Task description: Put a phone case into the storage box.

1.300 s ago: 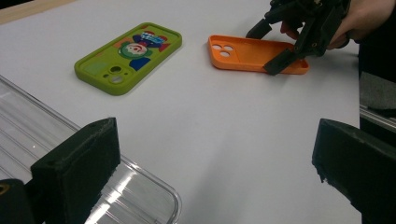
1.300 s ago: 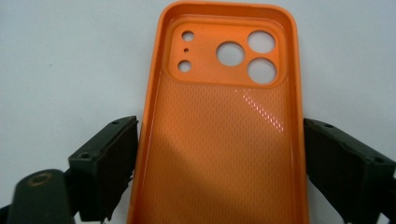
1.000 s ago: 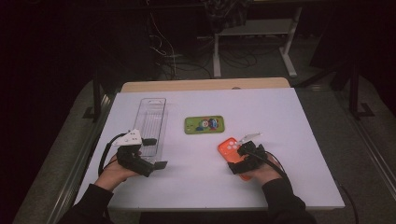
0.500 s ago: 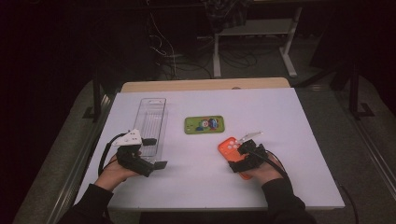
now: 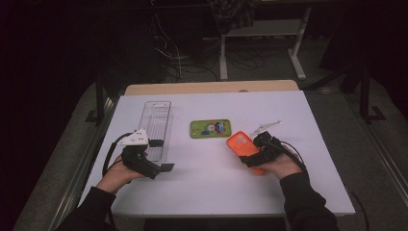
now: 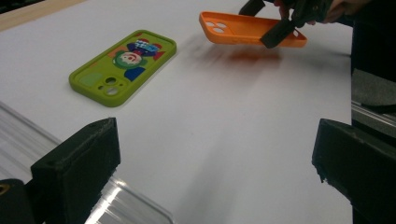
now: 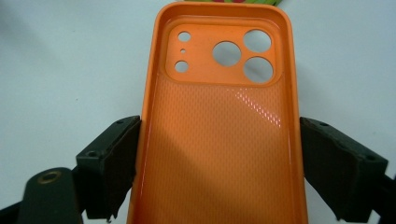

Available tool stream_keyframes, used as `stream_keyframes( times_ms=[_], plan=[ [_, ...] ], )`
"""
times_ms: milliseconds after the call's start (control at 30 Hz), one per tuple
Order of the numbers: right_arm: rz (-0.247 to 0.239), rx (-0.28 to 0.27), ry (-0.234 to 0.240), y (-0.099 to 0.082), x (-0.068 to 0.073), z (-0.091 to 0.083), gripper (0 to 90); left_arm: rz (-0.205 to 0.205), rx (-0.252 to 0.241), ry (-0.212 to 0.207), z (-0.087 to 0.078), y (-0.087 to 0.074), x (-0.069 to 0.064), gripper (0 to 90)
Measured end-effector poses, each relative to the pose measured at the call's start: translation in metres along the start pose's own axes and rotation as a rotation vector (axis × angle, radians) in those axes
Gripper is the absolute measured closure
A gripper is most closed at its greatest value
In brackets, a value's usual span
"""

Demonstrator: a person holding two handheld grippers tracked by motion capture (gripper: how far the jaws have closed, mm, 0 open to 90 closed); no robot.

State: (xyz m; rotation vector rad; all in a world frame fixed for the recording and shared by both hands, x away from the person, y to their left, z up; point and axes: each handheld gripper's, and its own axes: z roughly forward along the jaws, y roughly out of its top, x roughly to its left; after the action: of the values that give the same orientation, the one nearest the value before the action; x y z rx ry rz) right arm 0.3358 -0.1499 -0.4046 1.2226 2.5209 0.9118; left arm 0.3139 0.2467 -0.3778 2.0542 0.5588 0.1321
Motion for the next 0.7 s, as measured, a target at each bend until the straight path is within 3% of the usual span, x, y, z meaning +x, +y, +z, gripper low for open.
stream_keyframes(
  times_ms=[267, 700],
  plan=[
    [-0.041, 0.006, 0.039, 0.015, -0.012, -0.01, 14.7, 0.017, 0.015, -0.014, 0.015, 0.019, -0.004, 0.8],
    [-0.095, -0.002, 0.1, 0.032, -0.022, -0.022, 14.7, 0.061, 0.028, -0.08, 0.044, 0.049, -0.009, 0.8]
  ],
)
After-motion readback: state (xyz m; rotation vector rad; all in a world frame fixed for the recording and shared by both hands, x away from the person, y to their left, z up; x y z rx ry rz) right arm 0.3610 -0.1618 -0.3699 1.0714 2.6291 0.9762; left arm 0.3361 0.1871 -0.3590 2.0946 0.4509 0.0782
